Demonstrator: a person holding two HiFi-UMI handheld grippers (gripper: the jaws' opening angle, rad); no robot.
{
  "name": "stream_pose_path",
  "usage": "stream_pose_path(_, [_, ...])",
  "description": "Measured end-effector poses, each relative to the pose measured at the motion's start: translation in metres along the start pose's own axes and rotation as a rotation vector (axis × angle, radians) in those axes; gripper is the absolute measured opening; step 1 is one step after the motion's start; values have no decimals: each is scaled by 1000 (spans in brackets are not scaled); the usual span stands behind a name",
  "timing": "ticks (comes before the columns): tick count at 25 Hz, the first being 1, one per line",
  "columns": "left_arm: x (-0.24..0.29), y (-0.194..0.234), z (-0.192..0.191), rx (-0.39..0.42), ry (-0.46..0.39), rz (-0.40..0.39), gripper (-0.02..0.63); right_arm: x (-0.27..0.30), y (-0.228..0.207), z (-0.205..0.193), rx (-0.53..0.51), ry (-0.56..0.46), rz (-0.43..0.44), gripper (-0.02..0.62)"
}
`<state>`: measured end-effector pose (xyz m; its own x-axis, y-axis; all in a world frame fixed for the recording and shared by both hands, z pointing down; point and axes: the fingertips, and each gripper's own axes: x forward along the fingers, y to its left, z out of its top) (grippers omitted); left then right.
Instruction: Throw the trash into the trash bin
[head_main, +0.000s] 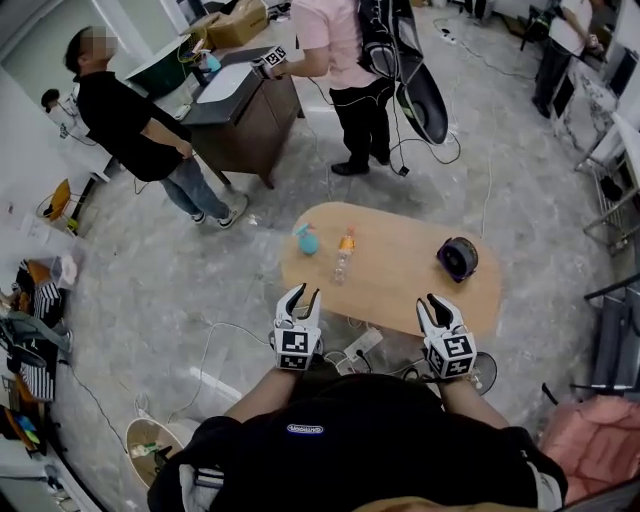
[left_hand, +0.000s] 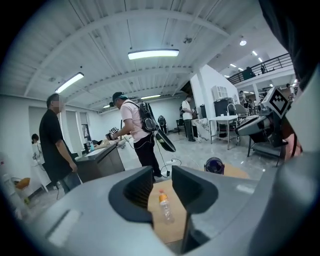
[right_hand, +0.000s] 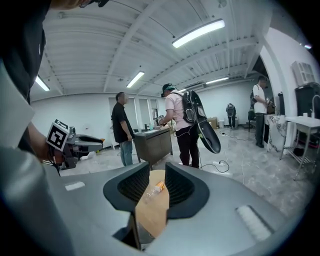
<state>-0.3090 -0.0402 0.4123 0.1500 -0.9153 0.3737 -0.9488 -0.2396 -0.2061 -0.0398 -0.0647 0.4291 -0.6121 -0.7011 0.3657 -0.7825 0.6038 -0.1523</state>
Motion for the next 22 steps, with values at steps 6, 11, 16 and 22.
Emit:
stream_pose_path(6, [12, 81, -18, 6, -26, -60, 118, 77, 49, 2, 18, 50, -57, 127])
stream_pose_path(11, [17, 147, -58, -4, 27, -124, 118, 142, 89, -13, 54, 119, -120, 138])
stream_pose_path(16, [20, 173, -87, 31, 73, -172, 118, 197, 97, -39, 68, 167, -161, 147])
stream_pose_path(22, [18, 198, -122, -11, 127, -150, 118, 254, 99, -97, 111, 283, -169, 181])
